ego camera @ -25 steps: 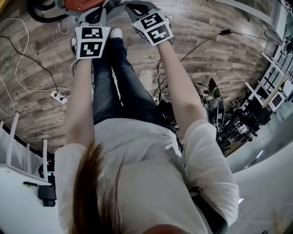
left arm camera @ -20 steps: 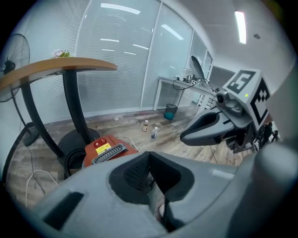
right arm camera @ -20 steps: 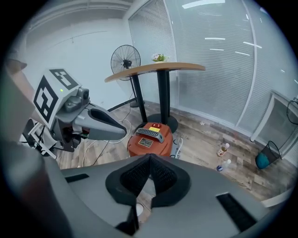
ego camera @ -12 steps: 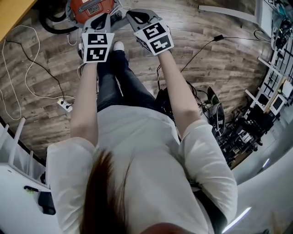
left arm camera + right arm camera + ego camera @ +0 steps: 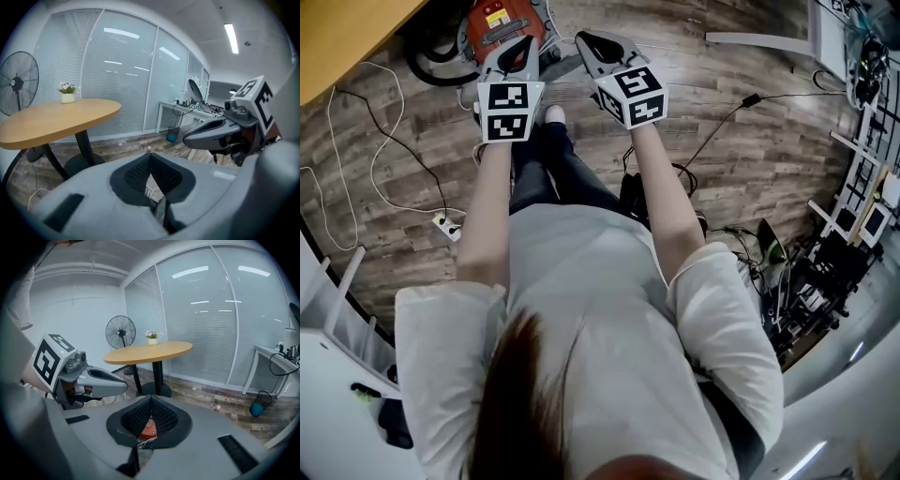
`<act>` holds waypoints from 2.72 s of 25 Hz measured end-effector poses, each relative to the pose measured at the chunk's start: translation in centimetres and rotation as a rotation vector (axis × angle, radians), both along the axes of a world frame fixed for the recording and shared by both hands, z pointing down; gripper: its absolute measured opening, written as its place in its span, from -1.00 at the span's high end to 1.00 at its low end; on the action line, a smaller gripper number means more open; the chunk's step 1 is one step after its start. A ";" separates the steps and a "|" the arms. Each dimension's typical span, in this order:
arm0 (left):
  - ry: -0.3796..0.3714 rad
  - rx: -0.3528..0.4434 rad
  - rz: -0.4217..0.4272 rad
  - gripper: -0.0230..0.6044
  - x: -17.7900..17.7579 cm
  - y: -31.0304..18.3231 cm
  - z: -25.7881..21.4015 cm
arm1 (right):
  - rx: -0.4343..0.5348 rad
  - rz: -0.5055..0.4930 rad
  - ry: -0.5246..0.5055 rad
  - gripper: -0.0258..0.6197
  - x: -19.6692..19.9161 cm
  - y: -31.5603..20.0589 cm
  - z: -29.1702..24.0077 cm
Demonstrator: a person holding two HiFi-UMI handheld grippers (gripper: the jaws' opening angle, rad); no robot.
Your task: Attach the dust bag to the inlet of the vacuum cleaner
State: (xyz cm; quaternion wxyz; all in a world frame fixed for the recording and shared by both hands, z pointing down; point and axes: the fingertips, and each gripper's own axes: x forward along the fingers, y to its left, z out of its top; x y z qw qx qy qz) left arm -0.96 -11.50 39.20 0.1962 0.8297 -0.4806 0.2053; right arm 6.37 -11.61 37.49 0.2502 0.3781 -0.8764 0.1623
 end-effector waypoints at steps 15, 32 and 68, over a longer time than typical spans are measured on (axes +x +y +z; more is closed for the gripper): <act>0.028 0.150 -0.042 0.87 -2.1 1.1 -10.1 | 0.131 0.069 -0.080 0.92 0.1 1.1 -10.6; 0.056 0.326 -0.067 0.87 -3.5 3.6 -20.7 | 0.258 0.051 -0.116 0.92 0.5 5.7 -19.6; 0.080 0.514 -0.061 0.87 -4.1 12.9 -29.0 | 0.340 0.097 -0.184 0.92 2.1 14.1 -25.1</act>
